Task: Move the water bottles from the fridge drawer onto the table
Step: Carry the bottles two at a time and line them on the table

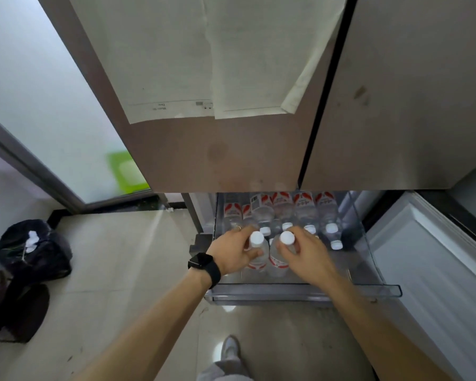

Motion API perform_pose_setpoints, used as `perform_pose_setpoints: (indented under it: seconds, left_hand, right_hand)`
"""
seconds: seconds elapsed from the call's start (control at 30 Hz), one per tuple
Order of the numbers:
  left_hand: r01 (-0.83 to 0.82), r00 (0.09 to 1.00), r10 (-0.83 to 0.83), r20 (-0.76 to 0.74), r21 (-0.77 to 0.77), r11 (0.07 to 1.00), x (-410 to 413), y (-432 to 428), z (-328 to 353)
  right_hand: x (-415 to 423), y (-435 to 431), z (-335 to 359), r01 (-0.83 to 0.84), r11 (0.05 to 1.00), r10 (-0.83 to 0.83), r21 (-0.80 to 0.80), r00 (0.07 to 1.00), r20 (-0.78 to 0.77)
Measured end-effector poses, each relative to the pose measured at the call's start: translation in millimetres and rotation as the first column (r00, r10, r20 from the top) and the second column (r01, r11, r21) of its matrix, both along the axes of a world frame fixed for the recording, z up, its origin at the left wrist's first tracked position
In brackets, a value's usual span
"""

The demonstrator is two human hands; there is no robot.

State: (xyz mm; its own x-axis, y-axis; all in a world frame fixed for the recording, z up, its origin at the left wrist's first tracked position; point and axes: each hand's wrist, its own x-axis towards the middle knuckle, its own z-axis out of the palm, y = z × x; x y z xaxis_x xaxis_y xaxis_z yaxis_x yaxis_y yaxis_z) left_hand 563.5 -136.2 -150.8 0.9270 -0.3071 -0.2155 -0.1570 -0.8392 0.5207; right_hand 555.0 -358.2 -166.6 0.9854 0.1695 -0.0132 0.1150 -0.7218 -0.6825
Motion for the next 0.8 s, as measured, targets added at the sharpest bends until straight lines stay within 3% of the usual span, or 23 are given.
perform_pose_setpoints:
  seconds: [0.2, 0.33, 0.47, 0.53, 0.67, 0.8]
  left_hand:
    - [-0.063, 0.998, 0.064, 0.007, -0.111, 0.992, -3.7, 1.4, -15.7]
    - [-0.004, 1.000, 0.002, -0.023, -0.099, 0.995, -0.1, -0.1, -27.3]
    - [-0.005, 0.994, -0.007, -0.113, -0.111, 0.994, 4.4, -10.1, -38.5]
    - [-0.018, 0.991, 0.004, -0.134, -0.105, 0.994, 5.7, -11.5, -41.6]
    - [-0.008, 0.992, 0.002, -0.129, -0.045, 0.999, 6.8, -9.1, -42.2]
    - [-0.038, 0.988, 0.022, -0.154, -0.101, 0.994, 7.1, -11.0, -33.4]
  right_hand:
    - [-1.8, -7.9, -5.0, -0.009, 0.997, 0.010, 0.081, 1.000, -0.009]
    - [-0.4, -11.8, -13.5, 0.014, 0.999, -0.009, 0.046, 0.993, -0.114]
    - [4.7, 2.6, -17.6, -0.031, 0.944, 0.127, 0.328, 0.953, -0.276]
    - [5.4, 8.0, -21.6, 0.015, 0.918, 0.115, 0.396, 0.946, -0.302]
    - [6.4, 13.0, -27.8, 0.061, 0.954, 0.036, 0.292, 0.949, -0.314]
    - [6.3, 10.9, -25.6, 0.081, 0.968, -0.009, 0.239, 0.958, -0.286]
